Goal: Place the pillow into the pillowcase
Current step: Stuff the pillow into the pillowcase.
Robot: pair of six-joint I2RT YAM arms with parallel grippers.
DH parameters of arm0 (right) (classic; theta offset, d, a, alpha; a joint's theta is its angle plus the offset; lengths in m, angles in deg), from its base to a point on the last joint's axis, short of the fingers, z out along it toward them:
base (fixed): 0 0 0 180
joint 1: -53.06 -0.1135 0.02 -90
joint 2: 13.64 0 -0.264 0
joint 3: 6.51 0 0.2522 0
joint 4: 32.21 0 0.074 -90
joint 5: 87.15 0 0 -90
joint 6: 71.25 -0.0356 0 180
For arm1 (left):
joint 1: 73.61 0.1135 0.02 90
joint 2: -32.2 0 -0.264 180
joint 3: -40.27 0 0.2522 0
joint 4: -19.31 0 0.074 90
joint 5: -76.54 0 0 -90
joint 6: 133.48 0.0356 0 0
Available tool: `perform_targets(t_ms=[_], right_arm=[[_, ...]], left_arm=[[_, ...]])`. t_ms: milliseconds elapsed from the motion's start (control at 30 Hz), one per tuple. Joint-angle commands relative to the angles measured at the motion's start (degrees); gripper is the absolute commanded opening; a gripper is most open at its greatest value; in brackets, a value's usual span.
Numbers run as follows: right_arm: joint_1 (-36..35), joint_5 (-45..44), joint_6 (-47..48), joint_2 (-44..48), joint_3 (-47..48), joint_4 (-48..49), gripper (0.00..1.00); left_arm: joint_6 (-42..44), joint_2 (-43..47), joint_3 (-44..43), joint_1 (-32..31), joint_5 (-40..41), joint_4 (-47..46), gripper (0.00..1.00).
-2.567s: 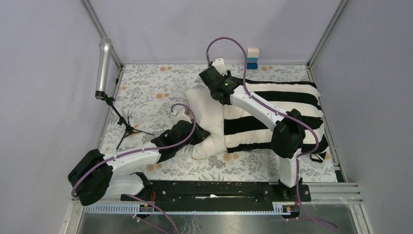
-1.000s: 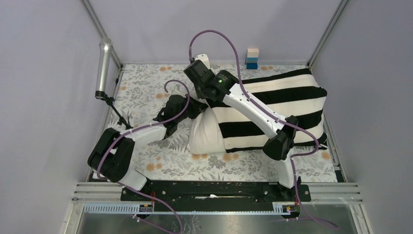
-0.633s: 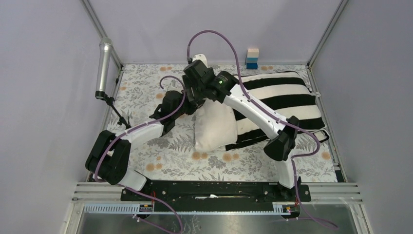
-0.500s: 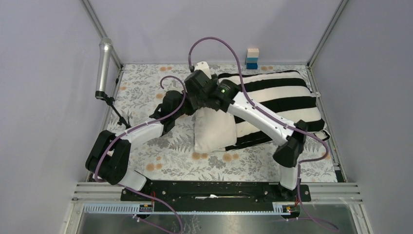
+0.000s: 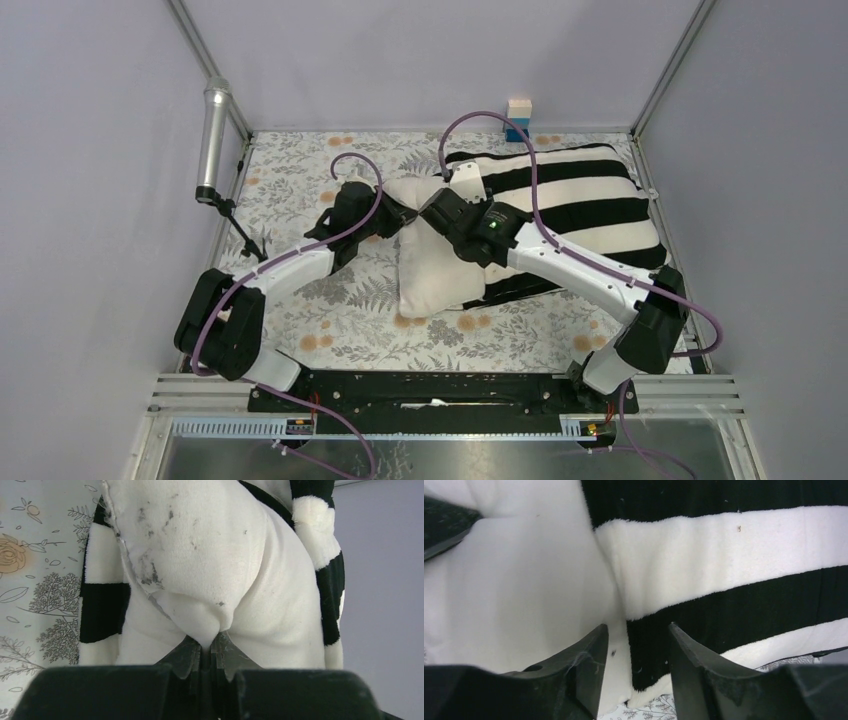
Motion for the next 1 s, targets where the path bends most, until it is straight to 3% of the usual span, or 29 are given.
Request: perform_targets(t_ms=[0,200,267,300,367,400,500,567,767,900,933,967], right_arm=[[2.58,-4.65,-3.30,-0.59,-0.97,0.49,0.46],[3.39,-5.70,-3.42,0.60,-2.97,0.43,0.38],[3.34,-3.92,-3.26,0.49,-2.79,1.24,0.28],[3.34,-2.68,-3.15,0.44,-2.57,1.60,0.20],[3.34,0.49,-2.86,0.45,-2.27,2.68,0.04],[3.34,2.10,-2.73,0.63,-2.25,3.30,0.00],[3.34,4.99,-2.26,1.40,-1.64,4.64,0.00],[3.34,5.86,-2.07,1.56,-0.82,4.72,0.00],[3.34,9.08,-1.37,1.73,1.14,5.98,0.00],[3.24,13.59,-0.79,0.96,3.77,6.48,0.00],[2.99,14.97,-0.79,0.58,4.80,6.56,0.00],[2.10,15.99,-0.79,0.02,6.01,6.57,0.00]], left_arm=[[3.44,3.03,-2.38,0.61,-0.51,2.13,0.00],[5.18,2.91,-2.81,1.29,0.08,5.31,0.00],[5.63,2.86,-2.96,1.54,0.22,6.51,0.00],[6.14,3.00,-2.81,1.64,-0.38,6.22,0.05],[7.85,3.56,-3.73,1.67,-2.33,7.37,0.32],[9.04,4.23,-4.51,1.67,-3.05,8.82,0.44],[13.27,8.54,-6.11,1.67,-4.18,16.22,0.86],[16.43,12.74,-6.04,1.67,-4.08,22.25,0.99],[17.68,23.97,4.54,0.77,-10.83,27.48,0.99],[11.71,20.54,9.78,-4.86,-10.37,16.84,0.95],[9.85,17.55,9.84,-6.58,-10.12,12.13,0.91],[7.75,14.41,9.70,-8.09,-9.97,7.20,0.81]])
